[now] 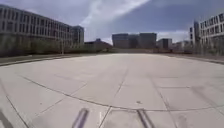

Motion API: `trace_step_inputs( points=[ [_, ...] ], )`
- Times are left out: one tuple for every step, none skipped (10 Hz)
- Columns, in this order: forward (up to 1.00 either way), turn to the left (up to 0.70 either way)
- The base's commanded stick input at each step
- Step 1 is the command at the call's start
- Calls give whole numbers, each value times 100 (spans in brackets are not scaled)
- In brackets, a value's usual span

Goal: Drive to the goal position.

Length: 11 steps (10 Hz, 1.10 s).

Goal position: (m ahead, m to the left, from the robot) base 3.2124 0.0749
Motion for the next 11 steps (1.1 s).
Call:
trace_step_inputs(
  points=[
    [50,0],
    [50,0],
    [50,0],
    [50,0],
    [50,0],
    [50,0],
    [50,0],
    [50,0],
    [50,0],
    [50,0],
    [50,0]
  ],
)
